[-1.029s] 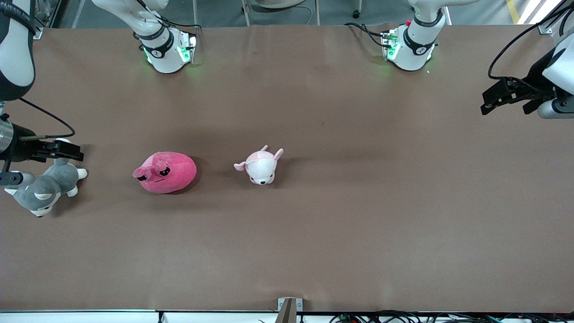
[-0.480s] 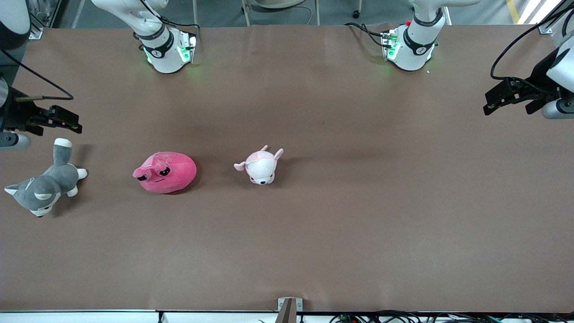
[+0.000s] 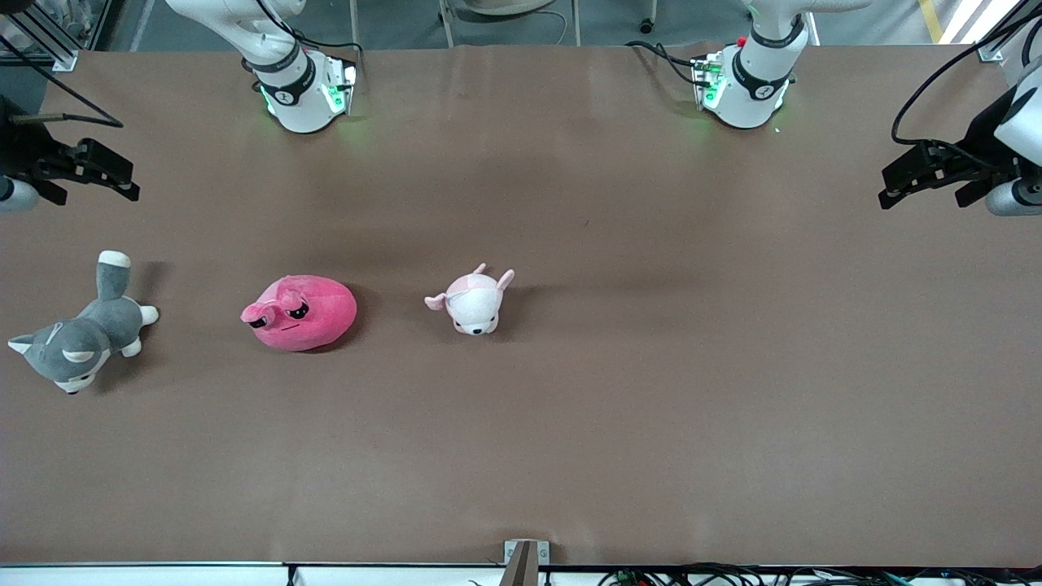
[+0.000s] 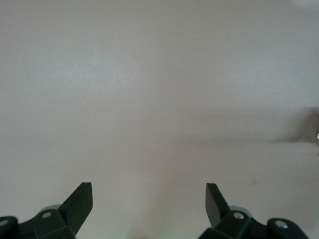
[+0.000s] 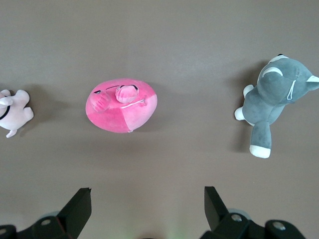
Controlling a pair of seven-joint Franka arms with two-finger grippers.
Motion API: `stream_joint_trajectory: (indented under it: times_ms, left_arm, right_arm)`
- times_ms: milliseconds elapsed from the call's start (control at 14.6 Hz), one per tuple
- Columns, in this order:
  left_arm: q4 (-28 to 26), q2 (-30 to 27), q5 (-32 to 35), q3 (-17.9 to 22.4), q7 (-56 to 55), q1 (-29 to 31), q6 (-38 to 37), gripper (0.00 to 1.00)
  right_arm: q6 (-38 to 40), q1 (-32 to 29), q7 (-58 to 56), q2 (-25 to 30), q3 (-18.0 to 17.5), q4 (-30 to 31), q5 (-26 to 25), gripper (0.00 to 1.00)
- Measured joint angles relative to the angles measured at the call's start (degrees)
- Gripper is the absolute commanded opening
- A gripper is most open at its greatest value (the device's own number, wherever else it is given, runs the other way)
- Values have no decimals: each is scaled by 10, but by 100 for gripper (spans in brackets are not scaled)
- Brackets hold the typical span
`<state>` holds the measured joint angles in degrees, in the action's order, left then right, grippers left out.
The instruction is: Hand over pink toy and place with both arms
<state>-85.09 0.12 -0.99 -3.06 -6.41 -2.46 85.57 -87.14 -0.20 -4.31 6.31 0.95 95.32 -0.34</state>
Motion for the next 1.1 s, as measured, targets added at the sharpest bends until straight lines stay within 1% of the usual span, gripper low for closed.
stream_joint_trajectory:
  times_ms: [343, 1097]
  left_arm:
    - [0, 0, 0, 0, 0, 0, 0, 100]
    - [0, 0, 0, 0, 0, 0, 0, 100]
  right_arm:
    - [2, 7, -1, 24, -2, 3, 0, 100]
    - [1, 8, -1, 25, -1, 5, 1, 100]
